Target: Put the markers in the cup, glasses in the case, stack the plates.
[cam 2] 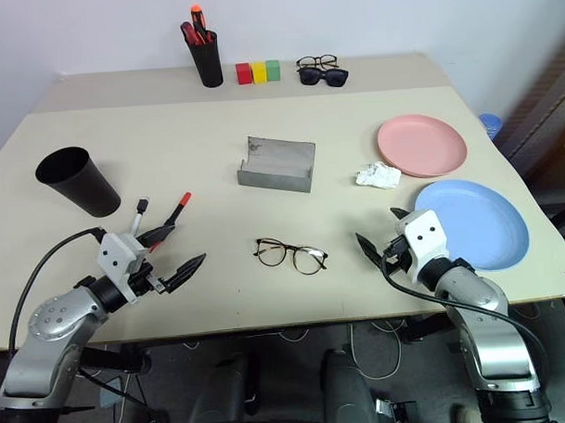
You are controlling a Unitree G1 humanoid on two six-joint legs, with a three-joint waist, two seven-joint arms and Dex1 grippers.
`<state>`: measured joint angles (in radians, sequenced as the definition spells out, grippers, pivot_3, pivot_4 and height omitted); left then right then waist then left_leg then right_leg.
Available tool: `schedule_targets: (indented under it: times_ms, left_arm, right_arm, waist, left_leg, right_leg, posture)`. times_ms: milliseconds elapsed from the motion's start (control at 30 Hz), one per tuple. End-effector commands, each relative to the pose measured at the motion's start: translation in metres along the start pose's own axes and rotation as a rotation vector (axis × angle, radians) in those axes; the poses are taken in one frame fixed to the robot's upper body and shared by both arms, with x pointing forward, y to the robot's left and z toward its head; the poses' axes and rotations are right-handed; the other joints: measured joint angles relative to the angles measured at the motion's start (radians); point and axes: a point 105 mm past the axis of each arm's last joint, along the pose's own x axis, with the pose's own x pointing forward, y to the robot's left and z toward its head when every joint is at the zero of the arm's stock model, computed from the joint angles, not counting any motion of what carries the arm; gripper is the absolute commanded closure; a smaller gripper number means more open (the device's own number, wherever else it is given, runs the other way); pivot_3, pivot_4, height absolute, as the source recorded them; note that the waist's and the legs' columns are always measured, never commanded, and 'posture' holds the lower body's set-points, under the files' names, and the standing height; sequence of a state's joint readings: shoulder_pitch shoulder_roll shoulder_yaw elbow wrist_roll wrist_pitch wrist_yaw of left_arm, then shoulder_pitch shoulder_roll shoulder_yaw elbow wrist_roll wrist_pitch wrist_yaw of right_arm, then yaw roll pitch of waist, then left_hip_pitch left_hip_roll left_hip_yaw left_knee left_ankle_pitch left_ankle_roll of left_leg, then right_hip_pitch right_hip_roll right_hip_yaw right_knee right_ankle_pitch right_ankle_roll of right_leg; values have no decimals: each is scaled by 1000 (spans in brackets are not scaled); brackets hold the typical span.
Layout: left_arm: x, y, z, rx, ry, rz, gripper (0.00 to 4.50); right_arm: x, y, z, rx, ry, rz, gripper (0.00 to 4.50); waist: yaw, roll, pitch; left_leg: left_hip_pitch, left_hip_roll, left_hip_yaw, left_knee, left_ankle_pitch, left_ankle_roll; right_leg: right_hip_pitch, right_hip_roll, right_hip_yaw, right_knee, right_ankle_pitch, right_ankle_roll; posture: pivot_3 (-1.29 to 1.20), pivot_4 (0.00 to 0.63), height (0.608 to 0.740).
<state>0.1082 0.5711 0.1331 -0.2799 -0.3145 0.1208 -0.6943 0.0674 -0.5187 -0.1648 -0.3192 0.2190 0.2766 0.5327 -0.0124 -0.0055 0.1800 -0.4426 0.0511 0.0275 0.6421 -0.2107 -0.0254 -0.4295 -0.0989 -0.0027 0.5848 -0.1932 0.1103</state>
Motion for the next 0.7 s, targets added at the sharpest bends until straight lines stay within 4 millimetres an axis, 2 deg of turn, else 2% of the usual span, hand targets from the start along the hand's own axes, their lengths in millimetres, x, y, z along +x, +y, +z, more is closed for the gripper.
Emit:
schedule_targets:
  times_ms: [33, 700]
  left_arm:
    - [-1, -2, 11, 37, -31, -7, 29]
    - [-4, 1, 11, 76, -20, 8, 29]
  right_arm:
    - [-3, -4, 16, -34, -57, -13, 0]
    - [-2, -5, 20, -50, -54, -7, 0]
  waist:
    - [0, 0, 0]
    - [0, 0, 0]
  left_leg:
    - [0, 0, 0, 0, 0, 0]
    - [0, 0, 0, 0, 0, 0]
  right_leg:
    - [0, 0, 0, 0, 0, 0]
    - [0, 0, 0, -1, 0, 0]
  posture:
    - [0, 150, 740]
    - [0, 150, 740]
